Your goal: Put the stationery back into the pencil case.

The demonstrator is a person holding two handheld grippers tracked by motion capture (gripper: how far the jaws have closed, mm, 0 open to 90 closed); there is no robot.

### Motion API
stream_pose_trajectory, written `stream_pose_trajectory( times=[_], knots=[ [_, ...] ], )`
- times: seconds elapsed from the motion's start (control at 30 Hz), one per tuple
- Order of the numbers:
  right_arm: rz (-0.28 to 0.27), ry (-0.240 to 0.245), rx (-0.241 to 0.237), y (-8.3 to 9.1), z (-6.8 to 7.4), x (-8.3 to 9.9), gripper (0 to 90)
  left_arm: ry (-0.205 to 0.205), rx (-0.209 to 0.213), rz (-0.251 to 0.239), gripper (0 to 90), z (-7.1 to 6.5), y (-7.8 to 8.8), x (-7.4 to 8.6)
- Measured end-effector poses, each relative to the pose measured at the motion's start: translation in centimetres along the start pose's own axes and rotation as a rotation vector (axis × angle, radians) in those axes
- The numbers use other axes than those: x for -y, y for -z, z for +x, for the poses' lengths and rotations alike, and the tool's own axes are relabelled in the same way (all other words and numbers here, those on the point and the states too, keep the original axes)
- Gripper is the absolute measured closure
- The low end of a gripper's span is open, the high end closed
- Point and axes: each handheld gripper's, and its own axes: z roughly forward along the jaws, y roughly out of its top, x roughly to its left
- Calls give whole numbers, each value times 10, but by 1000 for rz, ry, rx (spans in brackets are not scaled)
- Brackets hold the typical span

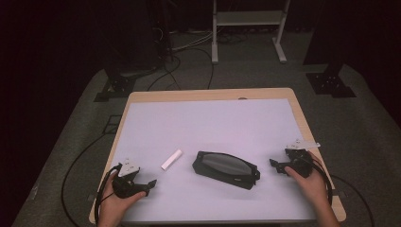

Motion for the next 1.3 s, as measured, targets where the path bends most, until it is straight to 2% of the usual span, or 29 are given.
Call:
stream_pose_trajectory(
  times=[0.1, 0.3, 0.43, 0.8, 1.0, 1.27, 1.3],
  knots=[
    [1, -1, 0, 0, 0, 0, 169, -3, 17, -5, 144, -4, -1, -4],
    [1, -1, -1, 0, 0, 0, 169, -41, 38, 3, 146, -10, -7, -17],
    [1, -2, -1, 0, 0, 0, 169, -60, 52, -10, 171, -13, -12, -31],
    [1, -2, -1, 0, 0, 0, 169, -96, 62, -20, 226, -17, -25, -56],
    [0, -1, -1, 0, 0, 0, 169, -112, 49, 8, 256, -19, -33, -57],
    [0, -2, -1, 0, 0, 0, 169, -88, 41, 28, 356, -17, -36, -48],
    [0, -2, -2, 0, 0, 0, 169, -72, 42, 37, 385, -15, -37, -45]
  ],
)
